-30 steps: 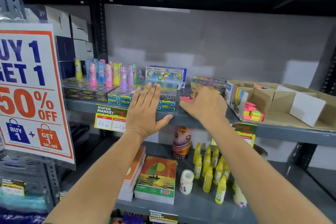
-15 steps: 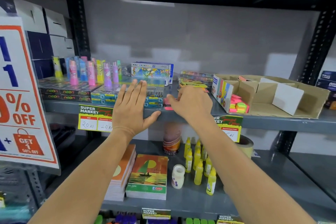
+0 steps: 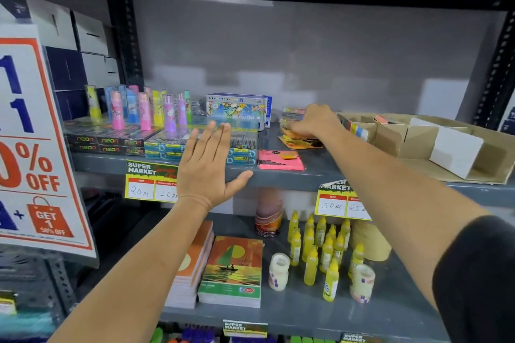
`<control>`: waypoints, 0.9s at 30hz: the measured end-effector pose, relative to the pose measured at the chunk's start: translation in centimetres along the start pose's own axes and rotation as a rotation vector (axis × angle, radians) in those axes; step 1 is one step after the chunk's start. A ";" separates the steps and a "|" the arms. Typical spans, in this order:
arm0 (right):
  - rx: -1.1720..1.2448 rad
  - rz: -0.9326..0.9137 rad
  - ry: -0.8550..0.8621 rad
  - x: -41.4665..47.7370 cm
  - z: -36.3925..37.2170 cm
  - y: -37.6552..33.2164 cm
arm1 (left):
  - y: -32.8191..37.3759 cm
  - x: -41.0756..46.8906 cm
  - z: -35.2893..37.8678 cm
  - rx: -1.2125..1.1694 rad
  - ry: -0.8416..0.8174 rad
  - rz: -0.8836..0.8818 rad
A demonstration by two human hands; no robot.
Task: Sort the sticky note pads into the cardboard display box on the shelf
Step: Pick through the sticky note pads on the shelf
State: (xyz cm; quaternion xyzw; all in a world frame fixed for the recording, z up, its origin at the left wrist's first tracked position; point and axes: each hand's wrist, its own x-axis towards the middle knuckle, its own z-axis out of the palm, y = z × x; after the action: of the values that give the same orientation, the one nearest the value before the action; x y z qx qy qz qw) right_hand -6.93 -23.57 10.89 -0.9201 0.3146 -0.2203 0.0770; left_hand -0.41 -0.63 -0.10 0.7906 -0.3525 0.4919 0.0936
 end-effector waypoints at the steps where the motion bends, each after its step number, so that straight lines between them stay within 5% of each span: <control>1: -0.027 -0.003 -0.036 0.4 -0.1 0.1 | 0.0 0.0 0.0 -0.003 -0.004 0.000; 10: -0.103 -0.064 -0.076 1.7 0.1 -0.2 | 0.0 0.1 -0.2 -0.014 -0.035 0.000; 27: 0.026 -0.085 0.287 -1.1 -2.0 -0.6 | 0.2 0.1 -0.6 -0.021 -0.108 -0.028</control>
State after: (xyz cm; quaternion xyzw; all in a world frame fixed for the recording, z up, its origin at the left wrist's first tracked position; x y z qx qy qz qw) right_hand -8.27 -22.45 12.43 -0.8904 0.2805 -0.3569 0.0336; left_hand -0.93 -0.51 0.25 0.8198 -0.3509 0.4436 0.0896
